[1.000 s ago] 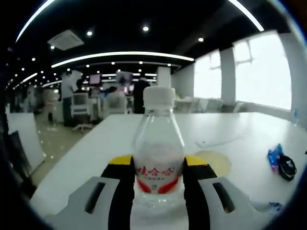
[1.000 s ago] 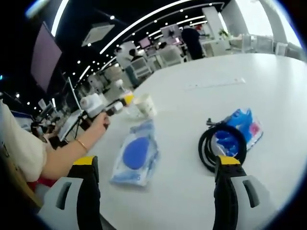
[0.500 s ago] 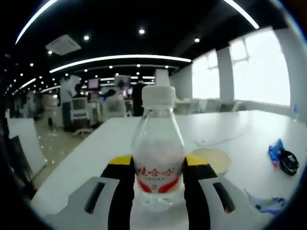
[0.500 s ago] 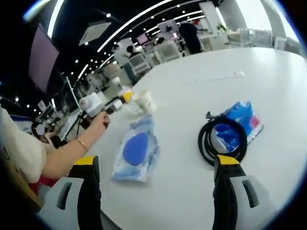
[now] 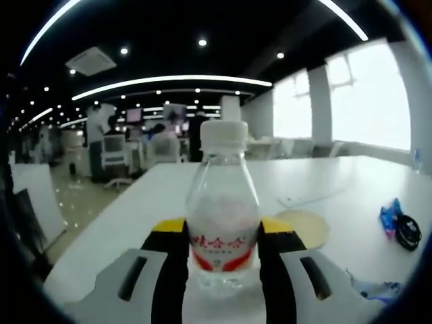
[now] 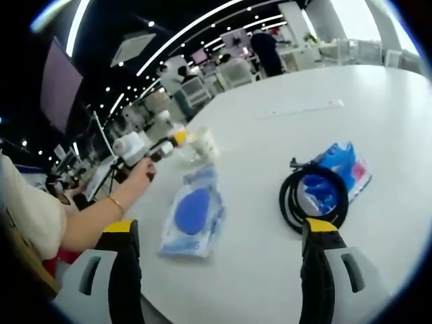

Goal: Arrange the tabletop items into an orderly group along one side of the table until the central work area is clear of visible clutter.

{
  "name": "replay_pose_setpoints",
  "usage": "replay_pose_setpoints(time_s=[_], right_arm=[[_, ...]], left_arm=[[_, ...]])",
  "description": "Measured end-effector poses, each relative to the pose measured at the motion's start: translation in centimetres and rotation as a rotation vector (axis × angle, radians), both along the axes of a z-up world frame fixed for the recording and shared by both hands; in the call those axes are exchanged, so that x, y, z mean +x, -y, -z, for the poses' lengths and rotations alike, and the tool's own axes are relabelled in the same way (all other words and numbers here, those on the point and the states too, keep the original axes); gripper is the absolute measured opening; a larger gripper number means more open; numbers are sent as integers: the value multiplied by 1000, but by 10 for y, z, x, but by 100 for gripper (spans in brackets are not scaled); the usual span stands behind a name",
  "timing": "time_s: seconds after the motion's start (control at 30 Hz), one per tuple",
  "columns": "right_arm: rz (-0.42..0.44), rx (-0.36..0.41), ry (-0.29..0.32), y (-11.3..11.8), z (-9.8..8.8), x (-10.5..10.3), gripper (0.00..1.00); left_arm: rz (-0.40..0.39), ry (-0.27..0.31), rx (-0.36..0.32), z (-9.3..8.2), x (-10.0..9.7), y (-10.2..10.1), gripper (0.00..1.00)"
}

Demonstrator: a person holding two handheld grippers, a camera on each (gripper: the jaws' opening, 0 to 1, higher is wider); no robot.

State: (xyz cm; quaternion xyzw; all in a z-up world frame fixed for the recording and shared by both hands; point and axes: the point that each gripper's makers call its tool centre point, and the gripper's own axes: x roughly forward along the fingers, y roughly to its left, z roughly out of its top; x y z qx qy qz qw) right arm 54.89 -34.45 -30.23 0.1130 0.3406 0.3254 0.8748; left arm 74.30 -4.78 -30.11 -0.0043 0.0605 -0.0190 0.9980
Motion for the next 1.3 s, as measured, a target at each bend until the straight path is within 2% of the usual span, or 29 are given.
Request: replay_pose_setpoints(time_s=[0.1,0.17,0.23,0.53,0.63,0.67,0.7,0.77,0.83,1.03,1.3], right_arm=[[-8,3,-2,-2,0,-1,99],[-10,2,-4,-2,0,-1,99],[-11,-4,-8,-1,2,-2,99],[-20,-6,-16,-2,3,-4,99],[-24,-8,-19,-3,4,-5,99],[-24,-6,-19,-3,4,-4,99],[-22,-3,-17,-3,3,-4,99],[-2,15,-2,-3,-1,-1,99],[7,24,11,-2,-5,2,99],[0,18,52,-2,-11,5,99],[6,-26,83,6,-11,11,100]], left_arm=[[-24,2,-30,-2,1,-3,41],[-14,-12,-68,-1,1,-1,38],[-33,-14,-37,-1,2,-1,37],[-81,-28,-42,-1,2,-1,37],[-91,-26,-85,-2,2,-1,38],[-92,-24,-124,-3,1,-1,40],[-98,-13,-127,-6,1,-3,44],[-103,0,-99,-12,-1,-4,52],[-102,5,-72,-17,-2,-3,55],[-110,4,-76,-25,-6,-6,63],[-43,-32,-72,-35,-12,3,82]])
